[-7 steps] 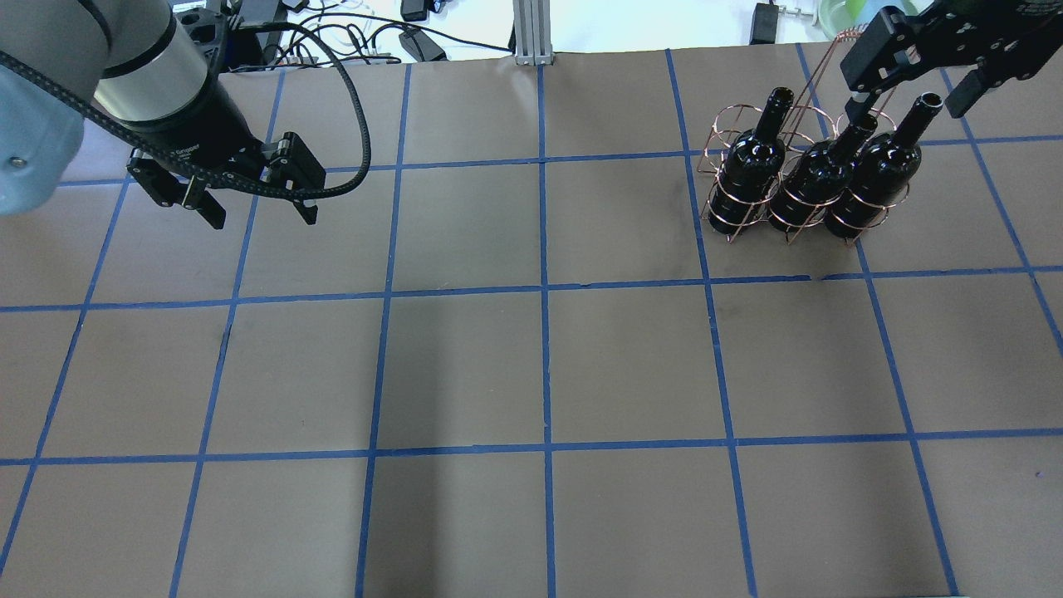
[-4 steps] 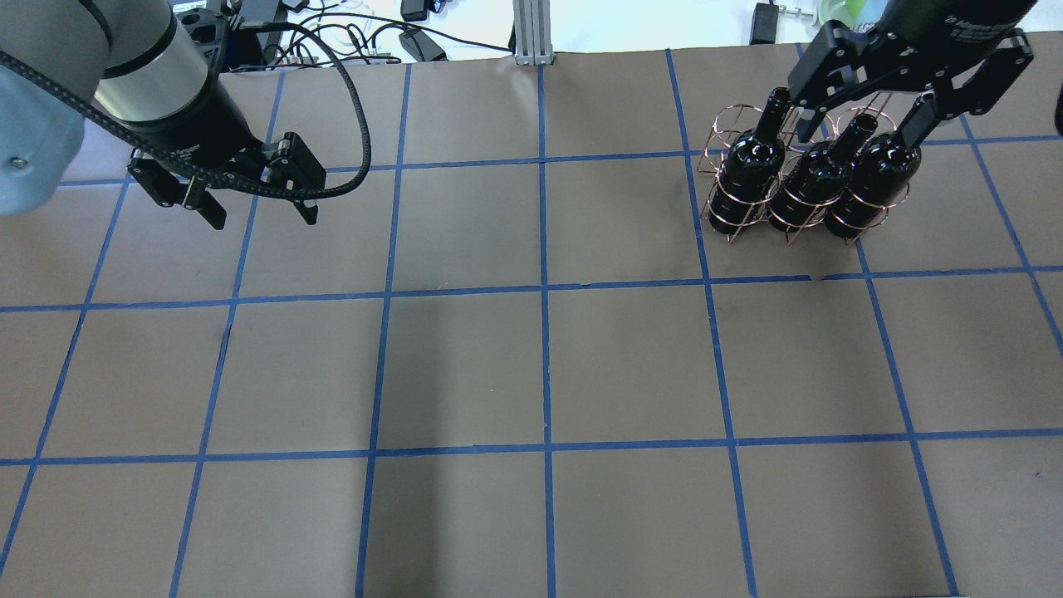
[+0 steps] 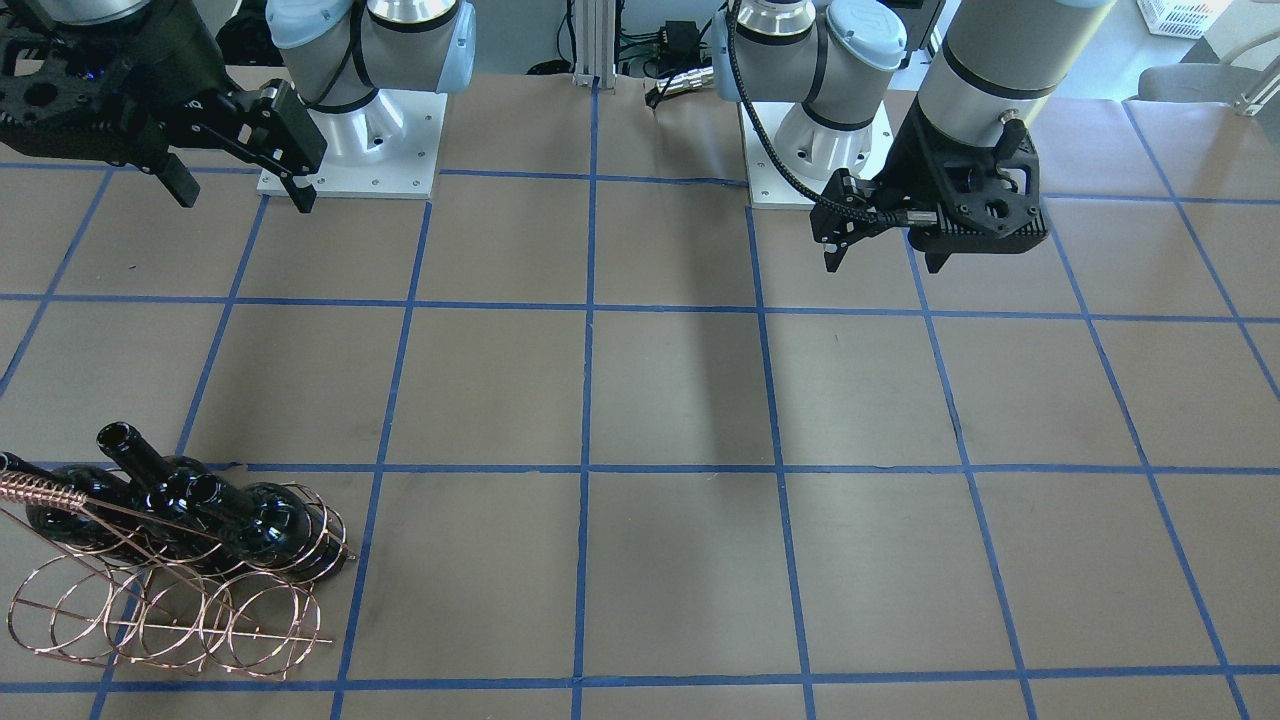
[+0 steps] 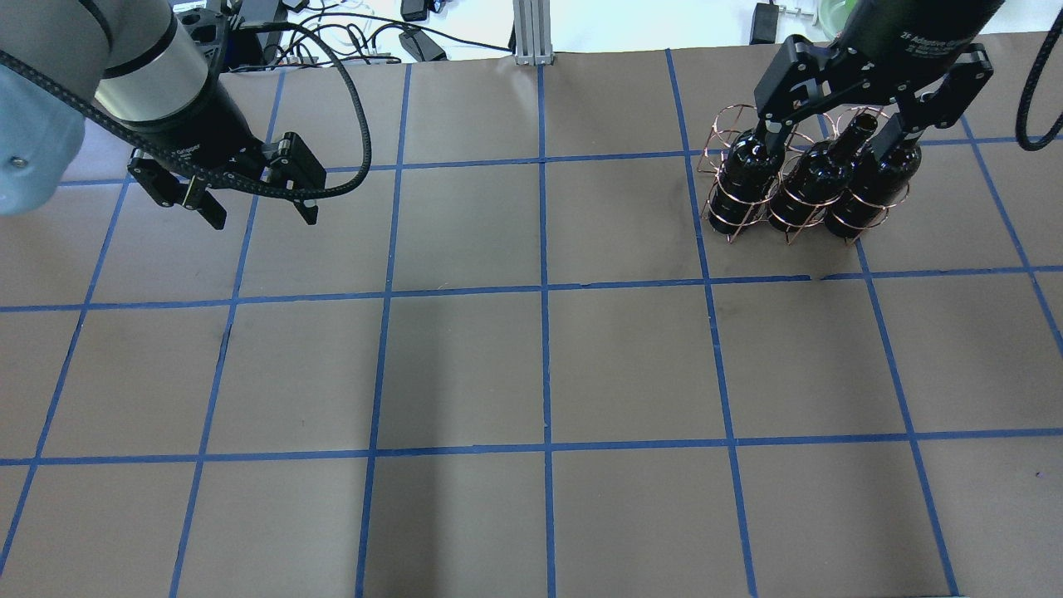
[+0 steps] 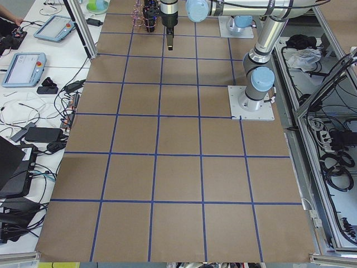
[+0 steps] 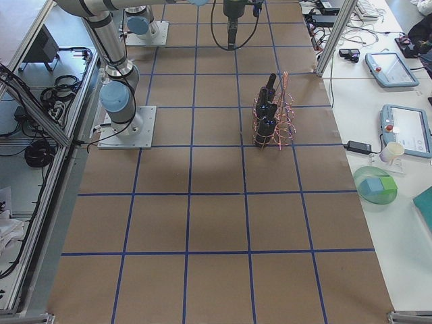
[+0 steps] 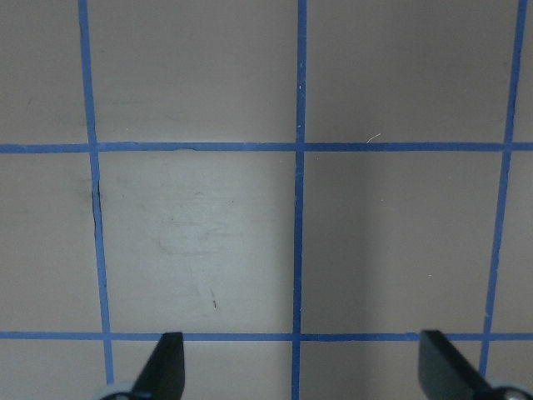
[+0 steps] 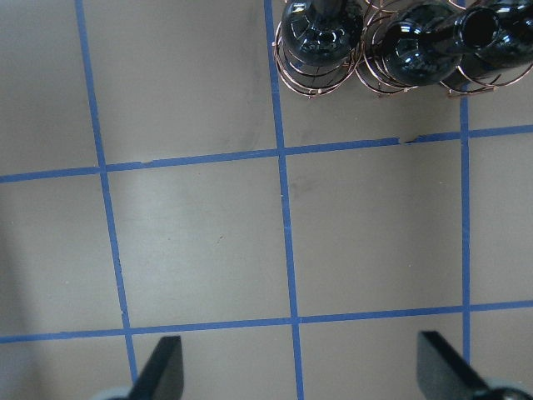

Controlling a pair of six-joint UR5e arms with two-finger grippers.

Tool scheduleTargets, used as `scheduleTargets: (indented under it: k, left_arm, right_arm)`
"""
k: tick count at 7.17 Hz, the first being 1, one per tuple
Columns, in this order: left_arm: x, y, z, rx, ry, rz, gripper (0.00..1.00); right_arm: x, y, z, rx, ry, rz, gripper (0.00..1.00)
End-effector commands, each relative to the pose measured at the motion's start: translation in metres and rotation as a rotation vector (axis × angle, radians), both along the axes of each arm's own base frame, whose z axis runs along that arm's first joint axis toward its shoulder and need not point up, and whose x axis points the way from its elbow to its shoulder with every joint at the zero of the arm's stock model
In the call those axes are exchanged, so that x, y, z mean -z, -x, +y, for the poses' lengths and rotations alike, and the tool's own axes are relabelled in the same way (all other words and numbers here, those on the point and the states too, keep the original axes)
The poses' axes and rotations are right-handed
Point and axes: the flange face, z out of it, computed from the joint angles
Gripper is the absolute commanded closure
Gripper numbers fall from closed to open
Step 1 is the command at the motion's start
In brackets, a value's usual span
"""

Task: Place wine into wine basket
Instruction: 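Open the right gripper and raise it away from the rack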

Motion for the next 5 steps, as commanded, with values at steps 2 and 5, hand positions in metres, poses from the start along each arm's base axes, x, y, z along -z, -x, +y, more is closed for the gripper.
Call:
scheduleTargets:
  k: [2, 5]
  left_arm:
    - [0.0000, -0.0001, 0.0000, 0.000, 0.000, 0.000, 0.00]
    - [0.0000, -0.0002, 0.0000, 0.000, 0.000, -0.001, 0.00]
  right_arm:
    - [-0.0001, -0.0004, 0.0028, -0.010, 0.000, 0.001, 0.00]
    - [0.0026, 0.0002, 0.0034, -0.011, -0.004, 0.007, 0.00]
